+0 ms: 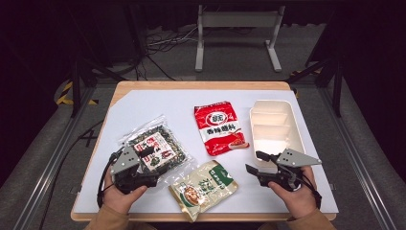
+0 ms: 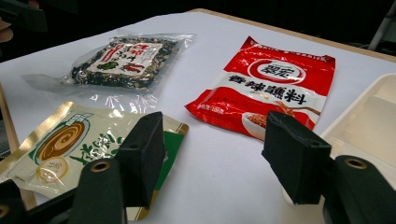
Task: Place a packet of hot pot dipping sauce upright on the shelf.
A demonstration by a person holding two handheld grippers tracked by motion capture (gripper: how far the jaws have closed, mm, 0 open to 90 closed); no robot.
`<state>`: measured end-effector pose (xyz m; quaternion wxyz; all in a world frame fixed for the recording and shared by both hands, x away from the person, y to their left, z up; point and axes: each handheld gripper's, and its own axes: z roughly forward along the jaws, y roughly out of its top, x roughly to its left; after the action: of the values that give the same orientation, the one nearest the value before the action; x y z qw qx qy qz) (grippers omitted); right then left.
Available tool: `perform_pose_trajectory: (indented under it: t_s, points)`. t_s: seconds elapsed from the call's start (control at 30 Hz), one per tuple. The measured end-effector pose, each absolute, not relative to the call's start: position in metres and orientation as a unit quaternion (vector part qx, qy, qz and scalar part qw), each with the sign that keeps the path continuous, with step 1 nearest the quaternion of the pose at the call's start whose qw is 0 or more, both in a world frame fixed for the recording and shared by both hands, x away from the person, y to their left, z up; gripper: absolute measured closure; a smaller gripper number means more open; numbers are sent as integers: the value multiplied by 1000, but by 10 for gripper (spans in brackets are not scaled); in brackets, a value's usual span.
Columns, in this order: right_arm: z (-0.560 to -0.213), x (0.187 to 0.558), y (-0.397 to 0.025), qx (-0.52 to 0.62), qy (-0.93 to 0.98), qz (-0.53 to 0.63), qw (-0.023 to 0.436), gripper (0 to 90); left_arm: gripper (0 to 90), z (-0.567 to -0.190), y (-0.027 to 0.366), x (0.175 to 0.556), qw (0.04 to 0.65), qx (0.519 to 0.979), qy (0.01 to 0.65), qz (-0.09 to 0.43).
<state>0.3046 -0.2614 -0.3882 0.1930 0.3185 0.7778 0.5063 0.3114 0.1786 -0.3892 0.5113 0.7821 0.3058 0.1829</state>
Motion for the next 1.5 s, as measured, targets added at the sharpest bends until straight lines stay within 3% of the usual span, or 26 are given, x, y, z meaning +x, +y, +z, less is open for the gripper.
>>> perform_pose_trajectory:
  t_s: [0.87, 1.5]
  points:
    - [-396, 306, -231, 300, 801, 492, 164, 342, 242, -390, 179, 312, 504, 784, 311, 187]
    - [-427, 307, -211, 307, 839, 439, 94, 320, 235, -391, 178, 312, 502, 785, 310, 190]
